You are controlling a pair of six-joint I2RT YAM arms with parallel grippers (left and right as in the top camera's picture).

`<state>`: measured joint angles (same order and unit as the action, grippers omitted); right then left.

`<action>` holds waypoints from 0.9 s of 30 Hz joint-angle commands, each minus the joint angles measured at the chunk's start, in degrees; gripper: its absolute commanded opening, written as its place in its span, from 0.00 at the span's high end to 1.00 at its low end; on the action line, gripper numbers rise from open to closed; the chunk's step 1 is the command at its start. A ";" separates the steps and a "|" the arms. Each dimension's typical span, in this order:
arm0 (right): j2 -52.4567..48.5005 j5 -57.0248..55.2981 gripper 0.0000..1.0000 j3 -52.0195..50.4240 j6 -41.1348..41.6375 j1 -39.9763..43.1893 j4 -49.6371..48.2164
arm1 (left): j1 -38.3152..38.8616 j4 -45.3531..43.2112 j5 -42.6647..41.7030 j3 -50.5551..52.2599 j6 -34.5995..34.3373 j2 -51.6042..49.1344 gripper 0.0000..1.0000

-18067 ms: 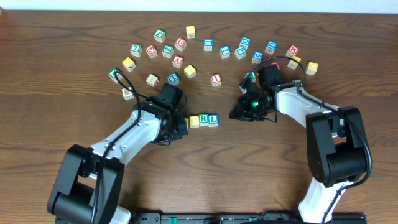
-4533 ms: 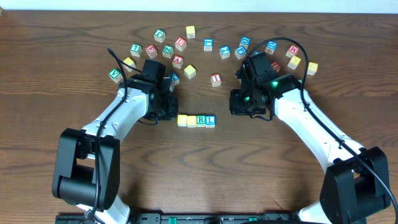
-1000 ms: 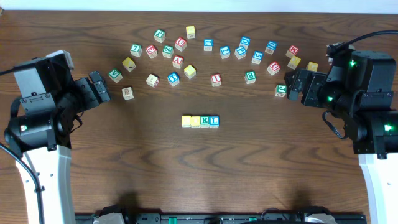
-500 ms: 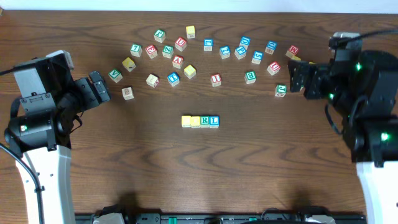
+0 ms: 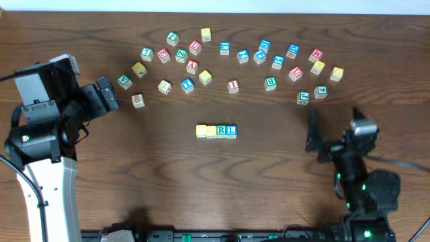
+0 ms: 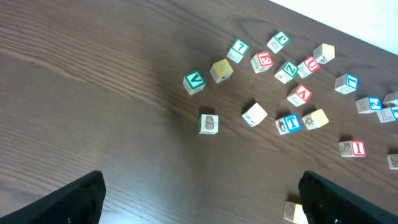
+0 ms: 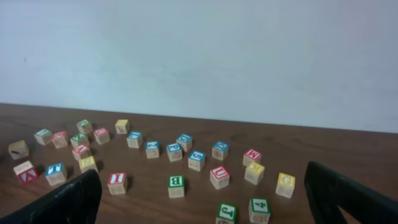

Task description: Spell out CORL

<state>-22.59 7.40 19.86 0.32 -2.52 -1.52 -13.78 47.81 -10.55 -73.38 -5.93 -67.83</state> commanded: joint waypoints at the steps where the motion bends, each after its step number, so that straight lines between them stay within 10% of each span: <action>1: 6.80 -1.51 0.01 -4.72 -0.83 0.35 -0.48 | -0.20 0.15 0.13 -0.57 0.35 -0.33 0.02; 27: 22.27 -1.29 0.01 -19.54 -0.17 0.35 5.38 | -0.20 0.15 0.13 -0.57 0.35 -0.33 0.02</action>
<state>-0.75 6.55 0.47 0.34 -2.52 3.68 -13.78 47.83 -10.57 -73.38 -5.93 -67.83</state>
